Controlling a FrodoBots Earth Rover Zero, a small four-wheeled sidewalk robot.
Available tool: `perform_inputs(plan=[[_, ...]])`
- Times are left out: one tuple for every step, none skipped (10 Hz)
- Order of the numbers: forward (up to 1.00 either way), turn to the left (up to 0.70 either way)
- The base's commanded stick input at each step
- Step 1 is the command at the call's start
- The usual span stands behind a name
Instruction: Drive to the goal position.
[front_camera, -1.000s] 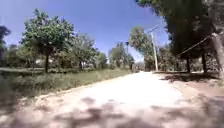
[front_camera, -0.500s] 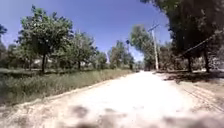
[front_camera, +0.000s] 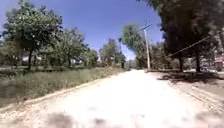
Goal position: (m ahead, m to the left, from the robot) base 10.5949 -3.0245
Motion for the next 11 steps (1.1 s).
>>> perform_inputs(plan=[[0.85,-0.23],[0.85,-0.30],[0.85,-0.18],[0.85,-0.02],[0.85,-0.01],[0.85,-0.01],[0.85,0.00],[0.85,0.00],[0.85,0.00],[0.85,0.00],[0.85,0.00]])
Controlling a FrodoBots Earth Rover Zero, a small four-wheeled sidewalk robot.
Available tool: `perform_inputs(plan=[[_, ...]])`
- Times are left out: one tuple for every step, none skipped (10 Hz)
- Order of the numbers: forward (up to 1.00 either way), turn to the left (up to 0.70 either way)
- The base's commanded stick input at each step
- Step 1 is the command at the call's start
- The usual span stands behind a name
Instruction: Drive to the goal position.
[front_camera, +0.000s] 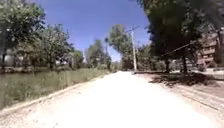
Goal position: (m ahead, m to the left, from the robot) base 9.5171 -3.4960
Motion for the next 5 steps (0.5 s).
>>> perform_inputs(plan=[[0.85,0.00],[0.85,-0.25],[0.85,-0.31],[0.85,-0.32],[0.85,-0.21]])
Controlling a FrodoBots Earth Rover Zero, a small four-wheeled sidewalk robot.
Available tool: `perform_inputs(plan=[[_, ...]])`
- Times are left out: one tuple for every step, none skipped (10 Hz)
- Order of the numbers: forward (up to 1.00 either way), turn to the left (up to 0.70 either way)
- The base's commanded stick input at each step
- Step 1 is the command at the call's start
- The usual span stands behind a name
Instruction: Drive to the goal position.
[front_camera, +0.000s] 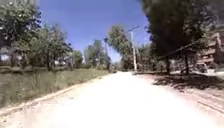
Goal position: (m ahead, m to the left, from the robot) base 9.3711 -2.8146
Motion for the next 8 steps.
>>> perform_inputs(plan=[[0.85,-0.10],[0.85,0.00],[0.85,0.00],[0.85,0.00],[0.85,-0.07],[0.85,-0.16],[0.85,-0.24],[0.85,-0.32]])
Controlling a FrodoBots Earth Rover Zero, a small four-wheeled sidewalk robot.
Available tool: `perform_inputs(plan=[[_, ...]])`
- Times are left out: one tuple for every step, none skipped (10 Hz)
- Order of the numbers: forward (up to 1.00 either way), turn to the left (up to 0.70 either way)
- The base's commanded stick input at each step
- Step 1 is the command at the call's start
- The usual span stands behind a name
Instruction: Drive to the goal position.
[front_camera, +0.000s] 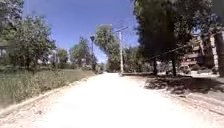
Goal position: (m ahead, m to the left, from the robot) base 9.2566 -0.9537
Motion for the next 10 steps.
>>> perform_inputs(plan=[[0.85,-0.34],[0.85,-0.34],[0.85,-0.34],[0.85,-0.34],[0.85,-0.15],[0.85,0.00],[0.85,0.00],[0.85,0.00],[0.85,0.00],[0.85,0.00]])
